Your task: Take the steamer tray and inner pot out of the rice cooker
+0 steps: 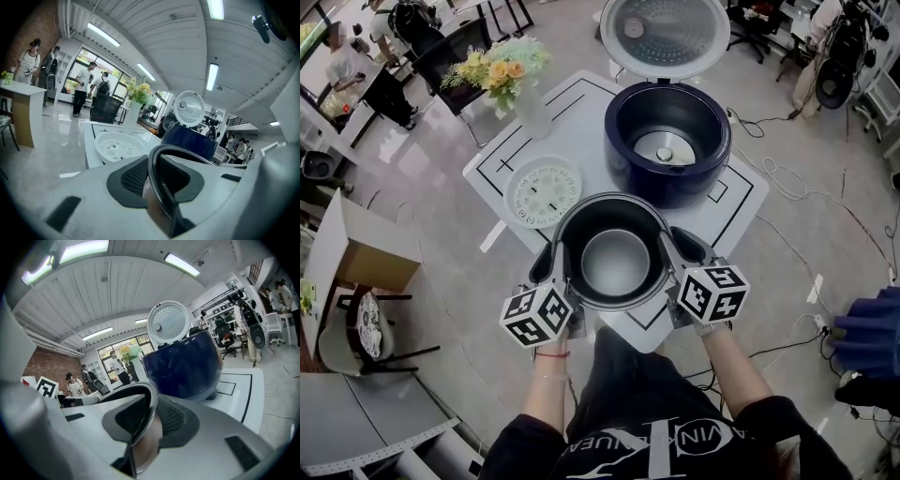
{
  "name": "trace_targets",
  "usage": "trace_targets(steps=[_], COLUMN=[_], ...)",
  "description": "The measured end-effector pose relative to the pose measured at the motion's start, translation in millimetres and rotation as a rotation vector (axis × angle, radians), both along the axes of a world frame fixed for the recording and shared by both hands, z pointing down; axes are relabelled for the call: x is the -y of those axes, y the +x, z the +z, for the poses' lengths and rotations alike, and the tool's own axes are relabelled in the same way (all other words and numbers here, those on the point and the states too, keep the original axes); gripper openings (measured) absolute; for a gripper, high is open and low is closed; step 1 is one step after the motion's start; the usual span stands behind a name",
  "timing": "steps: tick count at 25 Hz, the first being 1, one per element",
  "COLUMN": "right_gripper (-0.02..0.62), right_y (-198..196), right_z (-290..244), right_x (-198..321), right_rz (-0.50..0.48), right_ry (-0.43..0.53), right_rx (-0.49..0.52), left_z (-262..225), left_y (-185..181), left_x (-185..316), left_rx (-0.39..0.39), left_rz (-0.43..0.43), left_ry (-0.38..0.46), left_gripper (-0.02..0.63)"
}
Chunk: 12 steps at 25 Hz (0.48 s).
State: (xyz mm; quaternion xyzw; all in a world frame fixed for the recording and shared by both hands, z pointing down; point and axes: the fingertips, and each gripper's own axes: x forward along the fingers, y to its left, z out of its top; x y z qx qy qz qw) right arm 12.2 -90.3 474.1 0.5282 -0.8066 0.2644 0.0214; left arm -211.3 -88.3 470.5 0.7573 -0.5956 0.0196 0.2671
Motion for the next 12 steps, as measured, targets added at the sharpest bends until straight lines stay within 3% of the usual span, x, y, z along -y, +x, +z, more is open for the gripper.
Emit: trace_targets(steps=[12], right_gripper=[0.084], right_y=[-3.4], right_z=[-0.4], right_x=[5.7], right_rz=[-0.043], right_ry=[0.041], right_rx=[-0.033], left_z=[2.1], left_y=[-2.8], left_x=[10.9], left_rx=[-0.018], left_rz=[0.056], left_ry=[0.035], left_gripper=[0.071])
